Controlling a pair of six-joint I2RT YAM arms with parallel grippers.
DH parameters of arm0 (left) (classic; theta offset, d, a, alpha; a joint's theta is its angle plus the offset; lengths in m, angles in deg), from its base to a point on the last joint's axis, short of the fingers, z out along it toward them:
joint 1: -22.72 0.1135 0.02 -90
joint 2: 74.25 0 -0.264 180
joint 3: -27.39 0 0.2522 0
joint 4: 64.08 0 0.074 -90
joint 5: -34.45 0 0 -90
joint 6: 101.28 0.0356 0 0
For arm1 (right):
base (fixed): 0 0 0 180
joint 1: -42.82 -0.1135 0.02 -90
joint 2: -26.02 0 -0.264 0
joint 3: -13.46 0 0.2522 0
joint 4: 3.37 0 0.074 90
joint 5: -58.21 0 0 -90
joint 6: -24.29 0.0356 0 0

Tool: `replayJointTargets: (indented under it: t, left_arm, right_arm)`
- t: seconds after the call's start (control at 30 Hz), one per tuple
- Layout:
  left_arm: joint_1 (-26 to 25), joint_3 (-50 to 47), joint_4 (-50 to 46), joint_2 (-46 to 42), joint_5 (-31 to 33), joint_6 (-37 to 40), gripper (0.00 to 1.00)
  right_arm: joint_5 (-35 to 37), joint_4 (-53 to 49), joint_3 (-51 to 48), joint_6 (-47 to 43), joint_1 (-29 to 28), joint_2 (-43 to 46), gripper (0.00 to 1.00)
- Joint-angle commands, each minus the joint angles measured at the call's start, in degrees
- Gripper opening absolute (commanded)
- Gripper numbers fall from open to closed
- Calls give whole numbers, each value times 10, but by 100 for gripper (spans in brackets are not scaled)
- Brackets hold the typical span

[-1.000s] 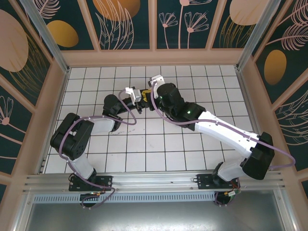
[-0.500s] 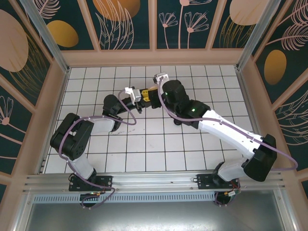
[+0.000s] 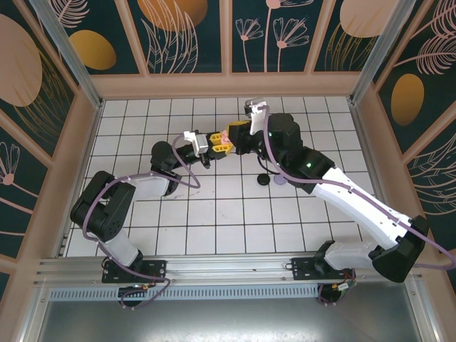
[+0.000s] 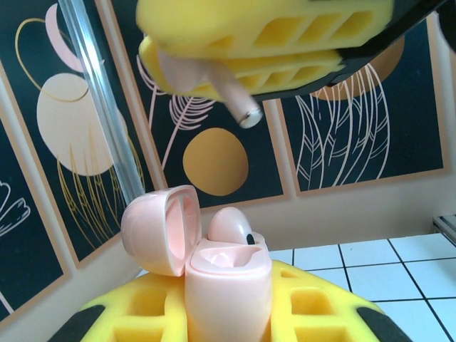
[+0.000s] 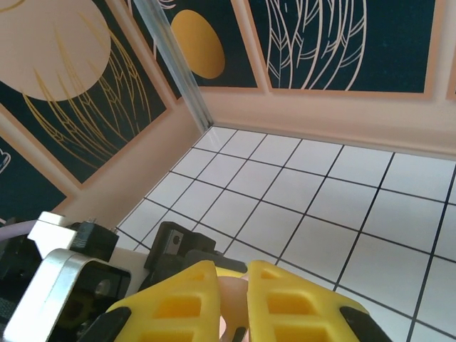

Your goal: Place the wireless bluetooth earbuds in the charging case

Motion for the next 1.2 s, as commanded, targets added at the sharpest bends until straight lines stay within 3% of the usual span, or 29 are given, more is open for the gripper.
replayJointTargets:
  t: [0.0, 0.7, 1.17]
  left_arm:
    - [-5, 5, 6, -21, -20, 22, 0]
    - [-7, 13, -29, -42, -20, 36, 0]
    - [-7, 21, -37, -45, -12, 35, 0]
  right_arm:
    - [-13, 7, -1, -27, 1, 7, 13]
    - [-13, -23, -6, -36, -6, -25, 12]
    - [28, -55, -14, -55, -18, -28, 11]
